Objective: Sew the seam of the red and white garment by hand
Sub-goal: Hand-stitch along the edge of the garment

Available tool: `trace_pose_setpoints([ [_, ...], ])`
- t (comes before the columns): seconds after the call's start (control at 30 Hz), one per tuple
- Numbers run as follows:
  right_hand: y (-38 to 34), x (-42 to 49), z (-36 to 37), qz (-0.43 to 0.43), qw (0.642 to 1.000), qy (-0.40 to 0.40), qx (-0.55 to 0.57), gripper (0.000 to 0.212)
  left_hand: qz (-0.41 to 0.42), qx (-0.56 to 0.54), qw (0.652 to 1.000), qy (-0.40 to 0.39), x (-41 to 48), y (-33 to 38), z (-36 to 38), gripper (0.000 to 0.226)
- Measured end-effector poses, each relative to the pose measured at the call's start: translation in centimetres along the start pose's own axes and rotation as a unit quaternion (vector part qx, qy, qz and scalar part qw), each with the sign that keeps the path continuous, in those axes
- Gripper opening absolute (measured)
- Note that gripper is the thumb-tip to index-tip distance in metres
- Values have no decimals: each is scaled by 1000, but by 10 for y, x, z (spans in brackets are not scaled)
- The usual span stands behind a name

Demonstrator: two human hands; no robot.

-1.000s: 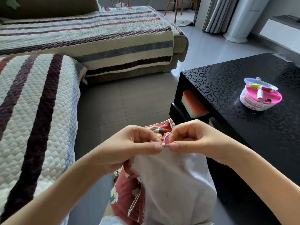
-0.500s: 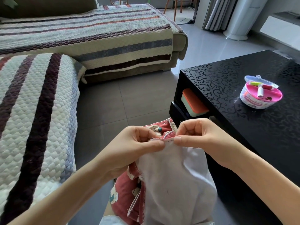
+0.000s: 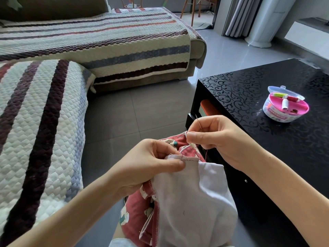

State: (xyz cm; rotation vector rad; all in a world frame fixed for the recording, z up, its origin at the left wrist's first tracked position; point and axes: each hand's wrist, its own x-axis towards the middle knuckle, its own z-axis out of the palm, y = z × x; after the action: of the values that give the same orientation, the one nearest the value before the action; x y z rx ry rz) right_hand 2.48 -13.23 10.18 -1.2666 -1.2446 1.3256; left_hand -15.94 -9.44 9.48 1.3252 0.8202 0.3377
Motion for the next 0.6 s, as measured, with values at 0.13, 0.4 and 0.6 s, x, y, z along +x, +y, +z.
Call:
trace_pose_setpoints([
  [0.13,1,3,3,-1,1000,-3,-15,10,0,-2,1000,2,0,1,0,8],
  [0.4,16,-8,-4,46,995,-53,-71,17,-10,-33,999,23,1,-2,-7,17],
  [0.6,17,-21,-10,39,996,-35,-71,15,-42,-41,998,22,1,-4,-4,10],
])
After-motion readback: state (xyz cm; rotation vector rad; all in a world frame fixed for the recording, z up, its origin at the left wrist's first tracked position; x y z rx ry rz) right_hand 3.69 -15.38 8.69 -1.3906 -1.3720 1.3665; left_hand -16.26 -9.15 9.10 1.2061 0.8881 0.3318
